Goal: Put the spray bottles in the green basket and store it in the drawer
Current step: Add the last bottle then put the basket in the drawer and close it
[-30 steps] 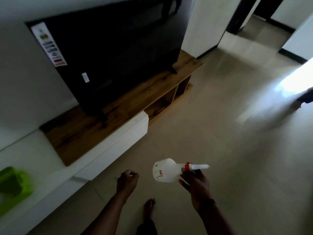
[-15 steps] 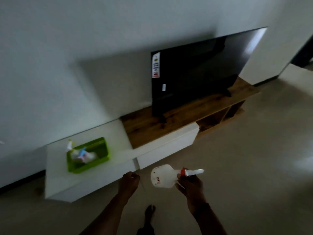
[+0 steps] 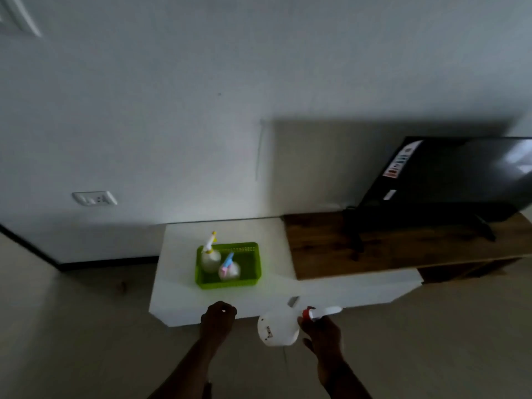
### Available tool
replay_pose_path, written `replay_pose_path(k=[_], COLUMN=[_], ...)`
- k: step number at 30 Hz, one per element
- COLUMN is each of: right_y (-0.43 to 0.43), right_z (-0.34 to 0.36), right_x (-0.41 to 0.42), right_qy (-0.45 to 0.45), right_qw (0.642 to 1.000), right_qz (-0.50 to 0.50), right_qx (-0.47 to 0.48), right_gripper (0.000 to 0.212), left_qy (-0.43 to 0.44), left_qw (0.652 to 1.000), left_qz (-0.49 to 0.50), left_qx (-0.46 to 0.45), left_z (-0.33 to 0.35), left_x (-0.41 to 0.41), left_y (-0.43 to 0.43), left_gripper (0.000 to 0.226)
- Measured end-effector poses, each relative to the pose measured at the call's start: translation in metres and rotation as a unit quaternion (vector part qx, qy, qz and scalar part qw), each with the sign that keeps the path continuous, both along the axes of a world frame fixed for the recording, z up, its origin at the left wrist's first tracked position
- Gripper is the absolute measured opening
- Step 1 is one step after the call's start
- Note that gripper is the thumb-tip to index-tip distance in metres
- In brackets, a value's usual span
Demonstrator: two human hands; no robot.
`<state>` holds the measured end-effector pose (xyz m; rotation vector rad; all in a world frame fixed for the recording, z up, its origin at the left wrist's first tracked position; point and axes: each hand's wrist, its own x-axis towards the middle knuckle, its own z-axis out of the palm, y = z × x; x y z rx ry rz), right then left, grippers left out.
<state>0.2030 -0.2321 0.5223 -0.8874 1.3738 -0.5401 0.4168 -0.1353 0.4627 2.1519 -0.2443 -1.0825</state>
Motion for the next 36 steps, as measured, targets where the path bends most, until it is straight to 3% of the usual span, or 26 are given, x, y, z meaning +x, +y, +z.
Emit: replay_pose_path(k=[3, 8, 15, 19, 27, 31, 36], right_y=[0.002, -0.015, -0.069, -0.109, -0.179, -0.192, -0.200], right_z=[-0.014, -0.036, -0.057, -0.079, -0.158, -0.178, -0.204], right_x=[0.054, 0.120, 0.181, 0.208, 0.252, 0.272, 0.283], right_qy=[0.019, 0.022, 0.045, 0.076, 0.135, 0.198, 0.226], right_qw=[1.000, 0.999, 0.998, 0.997, 0.986, 0.966, 0.941], right_qz=[0.003, -0.030, -0.032, 0.012, 0.097, 0.149, 0.228], right_qx=[0.016, 0.025, 0.007, -0.030, -0.025, -0.075, -0.103], right_gripper=[0.020, 0.037, 0.030, 0.041, 0.033, 0.043, 0.039], left_qy=[-0.006, -0.016, -0.007, -0.022, -0.003, 0.000, 0.001], left_qw=[1.000, 0.999, 0.998, 0.998, 0.991, 0.988, 0.980], left_qz=[0.009, 0.007, 0.017, 0.027, 0.091, 0.112, 0.149], left_qx=[0.015, 0.050, 0.059, 0.060, 0.098, 0.108, 0.132], left_z=[-0.004, -0.017, -0.025, -0.031, -0.057, -0.061, -0.071], left_x=[0.049, 0.115, 0.168, 0.190, 0.216, 0.215, 0.215], left_y=[0.013, 0.019, -0.018, -0.043, -0.072, -0.077, -0.066], left_gripper=[0.010, 0.012, 0.010, 0.014, 0.019, 0.011, 0.009])
